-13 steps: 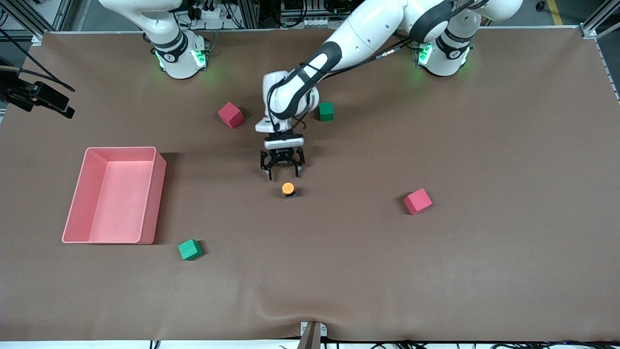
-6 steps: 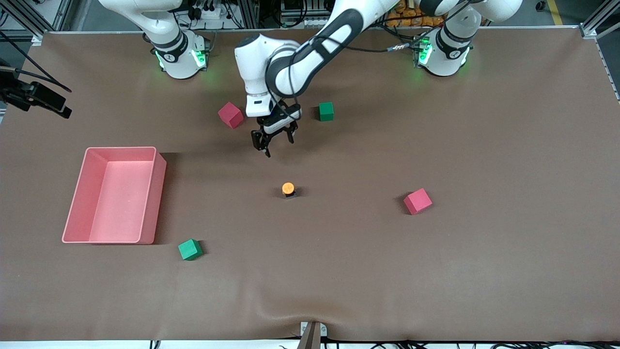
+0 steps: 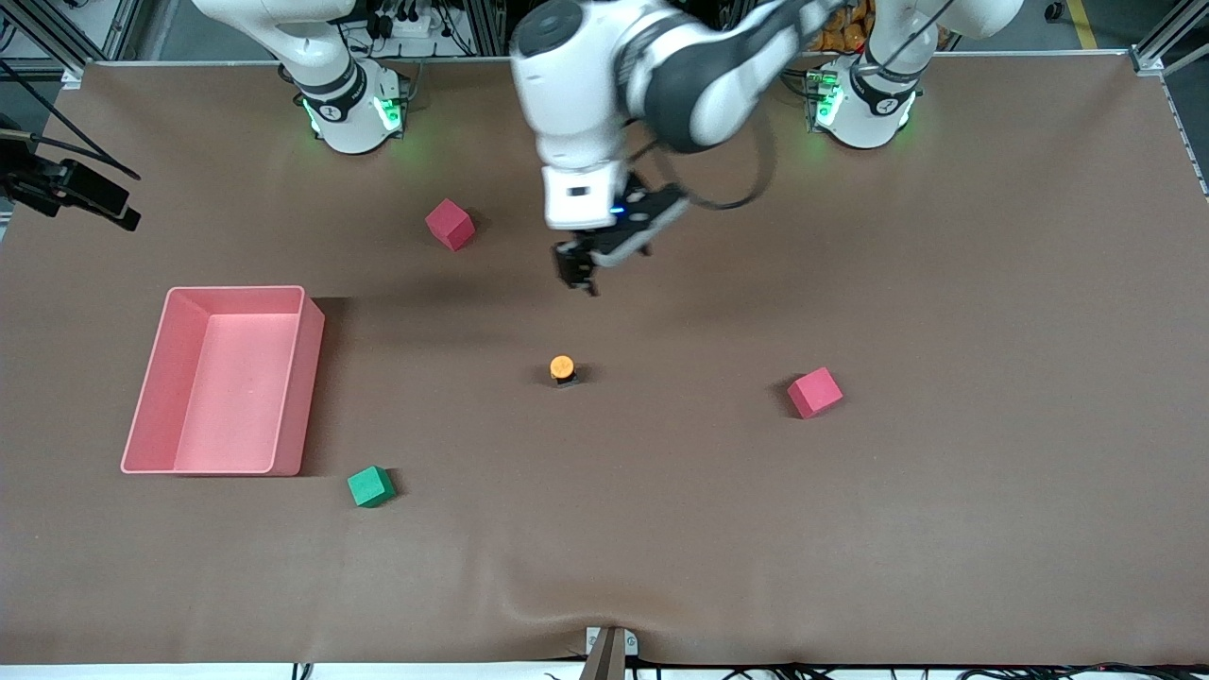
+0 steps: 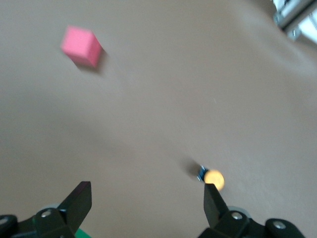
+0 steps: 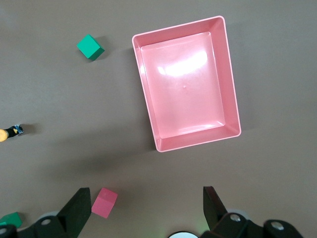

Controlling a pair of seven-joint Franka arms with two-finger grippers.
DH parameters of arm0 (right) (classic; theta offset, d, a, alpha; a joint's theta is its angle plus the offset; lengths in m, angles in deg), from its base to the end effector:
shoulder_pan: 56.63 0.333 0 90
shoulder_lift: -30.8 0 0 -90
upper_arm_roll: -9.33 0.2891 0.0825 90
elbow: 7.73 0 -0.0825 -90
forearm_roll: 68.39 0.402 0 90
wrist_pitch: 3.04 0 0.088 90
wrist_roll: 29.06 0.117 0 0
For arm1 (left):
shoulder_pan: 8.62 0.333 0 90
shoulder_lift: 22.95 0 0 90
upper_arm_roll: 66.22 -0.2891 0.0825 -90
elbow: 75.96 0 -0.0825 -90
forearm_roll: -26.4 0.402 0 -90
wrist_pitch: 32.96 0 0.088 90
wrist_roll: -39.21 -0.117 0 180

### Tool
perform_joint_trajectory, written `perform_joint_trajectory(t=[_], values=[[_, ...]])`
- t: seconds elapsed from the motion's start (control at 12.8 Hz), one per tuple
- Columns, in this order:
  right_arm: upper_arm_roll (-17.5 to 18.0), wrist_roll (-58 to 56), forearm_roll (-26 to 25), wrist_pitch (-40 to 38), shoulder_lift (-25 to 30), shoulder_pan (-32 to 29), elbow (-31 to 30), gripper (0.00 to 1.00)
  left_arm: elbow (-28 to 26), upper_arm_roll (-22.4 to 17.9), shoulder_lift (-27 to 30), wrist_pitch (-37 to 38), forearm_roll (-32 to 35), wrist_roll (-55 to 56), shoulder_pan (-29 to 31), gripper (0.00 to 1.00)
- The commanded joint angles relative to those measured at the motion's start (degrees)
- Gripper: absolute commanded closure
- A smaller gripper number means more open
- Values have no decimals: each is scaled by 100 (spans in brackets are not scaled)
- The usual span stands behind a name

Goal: Place and upright button with both arms

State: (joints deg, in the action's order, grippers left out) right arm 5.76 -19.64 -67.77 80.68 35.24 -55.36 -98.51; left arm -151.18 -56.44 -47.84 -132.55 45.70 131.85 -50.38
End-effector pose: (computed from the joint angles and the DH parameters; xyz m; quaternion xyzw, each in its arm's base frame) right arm 0.5380 -0.0215 0.6146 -0.9945 0.1015 0.0234 0.0064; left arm 0.4729 -0.5097 0.4601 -0.9354 -0.3287 -0.1230 0.0416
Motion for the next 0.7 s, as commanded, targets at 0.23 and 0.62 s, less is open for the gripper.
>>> perform_joint_trajectory(t=[0.23,0.62], values=[[-56,-38,16,-83,22,100,26,0,-317,59,1345,1538,-688,-3617,1614,0],[-56,-37,16,-57,22,118,35,0,-1124,68,2356,1759,-1245,-6332,3232,0]])
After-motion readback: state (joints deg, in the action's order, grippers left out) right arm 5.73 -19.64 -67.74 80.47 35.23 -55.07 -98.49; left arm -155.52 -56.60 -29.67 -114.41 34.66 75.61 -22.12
